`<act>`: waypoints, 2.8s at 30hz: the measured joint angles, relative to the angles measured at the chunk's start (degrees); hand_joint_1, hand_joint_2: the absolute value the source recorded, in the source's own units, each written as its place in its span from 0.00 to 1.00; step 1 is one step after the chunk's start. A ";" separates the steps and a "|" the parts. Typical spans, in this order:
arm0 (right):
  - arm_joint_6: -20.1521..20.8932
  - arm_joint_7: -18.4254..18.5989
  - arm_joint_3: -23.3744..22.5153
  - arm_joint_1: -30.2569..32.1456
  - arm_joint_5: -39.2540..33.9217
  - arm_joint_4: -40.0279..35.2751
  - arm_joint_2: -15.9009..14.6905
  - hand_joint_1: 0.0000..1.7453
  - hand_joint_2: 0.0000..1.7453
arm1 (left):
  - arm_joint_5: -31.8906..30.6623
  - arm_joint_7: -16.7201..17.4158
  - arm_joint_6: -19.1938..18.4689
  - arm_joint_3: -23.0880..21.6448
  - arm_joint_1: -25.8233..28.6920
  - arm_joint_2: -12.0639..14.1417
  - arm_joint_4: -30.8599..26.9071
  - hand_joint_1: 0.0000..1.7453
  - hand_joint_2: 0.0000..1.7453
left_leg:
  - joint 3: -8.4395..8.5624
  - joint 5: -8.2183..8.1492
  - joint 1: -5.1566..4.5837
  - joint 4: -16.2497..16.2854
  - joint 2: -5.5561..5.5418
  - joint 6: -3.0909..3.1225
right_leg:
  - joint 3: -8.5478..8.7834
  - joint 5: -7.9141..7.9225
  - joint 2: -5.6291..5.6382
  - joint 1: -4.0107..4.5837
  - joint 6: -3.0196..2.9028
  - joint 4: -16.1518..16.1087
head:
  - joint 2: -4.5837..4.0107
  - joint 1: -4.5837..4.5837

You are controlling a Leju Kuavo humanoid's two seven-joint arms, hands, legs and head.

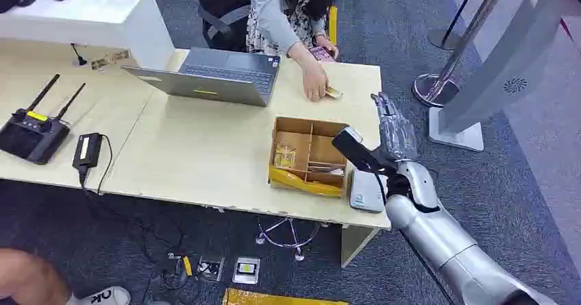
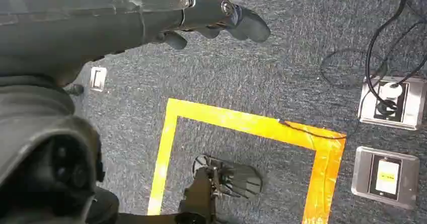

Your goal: Pass the card to the sensor for recognition and then transmit it.

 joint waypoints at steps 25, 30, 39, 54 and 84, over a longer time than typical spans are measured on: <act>-2.64 3.21 -0.59 1.77 5.25 2.34 0.79 0.00 1.00 | -0.48 -0.28 0.33 -0.17 -0.05 -0.26 0.00 0.00 0.00 | -0.01 0.00 -0.01 0.01 0.04 0.00 | -0.06 0.00 0.04 -0.01 0.00 -0.01 | 0.00 0.00; -2.62 3.87 -1.29 2.36 5.27 2.34 0.79 0.00 1.00 | -0.09 -0.31 0.85 -0.17 -0.05 -0.26 0.00 0.00 0.00 | -0.01 0.00 -0.01 0.01 0.04 0.00 | -0.06 0.00 0.04 -0.01 0.00 -0.01 | 0.00 0.00; -1.88 3.71 -1.68 3.12 4.68 1.92 0.68 1.00 1.00 | 0.26 -0.35 1.51 -0.17 -0.05 -0.26 0.00 0.00 0.00 | -0.01 0.00 -0.01 0.01 0.04 0.00 | -0.05 0.00 0.05 -0.01 0.00 0.00 | 0.00 0.00; -2.01 2.58 -3.91 2.82 2.69 1.81 0.68 1.00 1.00 | 0.61 -0.42 2.12 -0.17 -0.03 -0.26 0.00 0.00 0.00 | -0.02 0.00 -0.01 0.01 0.04 0.00 | -0.05 0.00 0.04 -0.01 0.00 -0.01 | 0.00 0.00; -1.99 1.03 -5.79 6.68 -1.01 2.58 -1.84 1.00 1.00 | 0.52 -0.57 2.32 -0.17 0.09 -0.22 0.00 0.00 0.00 | -0.06 -0.02 -0.01 0.01 0.04 -0.02 | -0.10 0.00 0.04 -0.01 0.00 -0.01 | 0.00 0.00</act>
